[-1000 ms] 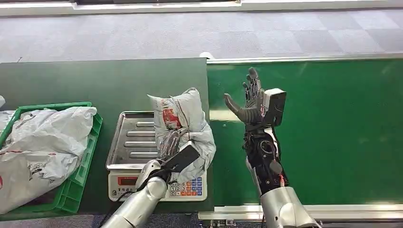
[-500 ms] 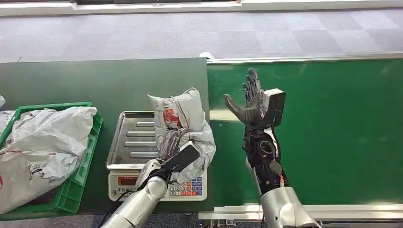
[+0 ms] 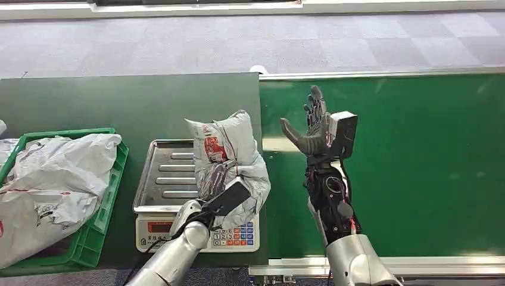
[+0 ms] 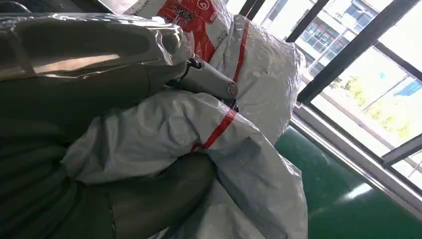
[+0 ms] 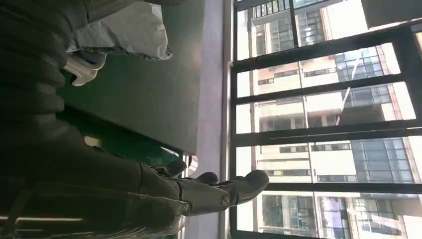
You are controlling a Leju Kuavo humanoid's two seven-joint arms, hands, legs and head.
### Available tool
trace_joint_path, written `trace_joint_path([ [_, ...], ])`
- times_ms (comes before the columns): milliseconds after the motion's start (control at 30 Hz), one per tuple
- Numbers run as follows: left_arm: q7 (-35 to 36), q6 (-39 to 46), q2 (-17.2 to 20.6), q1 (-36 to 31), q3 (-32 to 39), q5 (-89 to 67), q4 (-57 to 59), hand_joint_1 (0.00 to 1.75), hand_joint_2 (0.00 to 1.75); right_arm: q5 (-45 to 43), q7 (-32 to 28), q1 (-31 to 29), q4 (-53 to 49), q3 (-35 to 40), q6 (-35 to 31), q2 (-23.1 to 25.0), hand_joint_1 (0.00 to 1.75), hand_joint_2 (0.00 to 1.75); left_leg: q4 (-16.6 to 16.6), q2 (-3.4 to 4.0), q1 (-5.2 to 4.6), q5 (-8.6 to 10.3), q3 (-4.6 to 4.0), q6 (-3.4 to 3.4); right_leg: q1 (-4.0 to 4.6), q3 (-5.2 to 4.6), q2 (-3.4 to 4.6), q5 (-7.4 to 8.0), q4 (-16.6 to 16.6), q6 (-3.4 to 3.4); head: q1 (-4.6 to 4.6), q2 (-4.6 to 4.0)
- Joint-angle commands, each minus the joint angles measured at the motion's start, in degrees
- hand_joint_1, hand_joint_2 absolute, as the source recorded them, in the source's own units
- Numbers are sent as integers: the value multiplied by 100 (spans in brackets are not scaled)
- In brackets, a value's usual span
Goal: Moved the parcel from conveyor to table for the left to box.
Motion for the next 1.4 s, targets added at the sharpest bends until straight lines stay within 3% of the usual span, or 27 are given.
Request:
trace_joint_path([
  [33, 74, -51, 151, 216, 99, -5, 587, 175, 175, -16, 15, -217, 364, 40, 19, -65, 0, 175, -15, 15, -4, 9, -7, 3, -3, -14, 20, 14, -13, -1, 0, 0],
  [1000, 74, -51, 151, 216, 99, -5, 587, 175, 175, -16, 15, -217, 364, 40, 19, -65, 0, 175, -14, 15, -3, 8, -4, 3, -3, -10, 19, 13, -13, -1, 0, 0],
  [1033, -2380, 2549, 378, 1095, -390, 1760, -2293, 175, 175, -150, -200, -375, 649, 28, 95, -85, 0, 175, -10, 12, -4, 4, 0, 2, -4, -6, 16, 8, -7, 0, 0, 0],
  [1200, -2380, 2549, 362, 1018, -393, 1776, -2515, 175, 175, -182, -276, -460, 815, 28, 90, -100, 0, 175, 6, 39, 4, -4, -32, -4, 5, -49, 36, 12, 0, -9, 0, 0],
  [1400, -2380, 2549, 363, 1054, -421, 1816, -2636, 175, 175, -222, -277, -433, 892, -19, 12, -154, 0, 175, 2, 2, 0, 4, -71, 4, 1, -75, 6, 7, -6, 0, 0, 0],
])
